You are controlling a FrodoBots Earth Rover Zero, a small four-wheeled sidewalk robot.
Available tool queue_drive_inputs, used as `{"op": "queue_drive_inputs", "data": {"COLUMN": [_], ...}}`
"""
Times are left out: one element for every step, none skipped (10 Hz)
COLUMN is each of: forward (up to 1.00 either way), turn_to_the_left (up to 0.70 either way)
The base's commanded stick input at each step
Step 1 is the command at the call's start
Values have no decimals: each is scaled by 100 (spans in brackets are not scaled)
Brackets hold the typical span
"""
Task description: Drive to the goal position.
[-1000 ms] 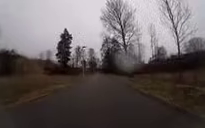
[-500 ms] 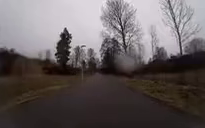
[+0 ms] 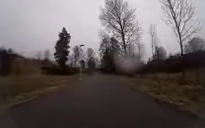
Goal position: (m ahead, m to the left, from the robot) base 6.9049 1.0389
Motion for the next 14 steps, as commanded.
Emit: {"op": "queue_drive_inputs", "data": {"forward": [70,70,70,70,70,70,70,70,70,70,70,70,70,70], "turn_to_the_left": [0,0,0,0,0,0,0,0,0,0,0,0,0,0]}}
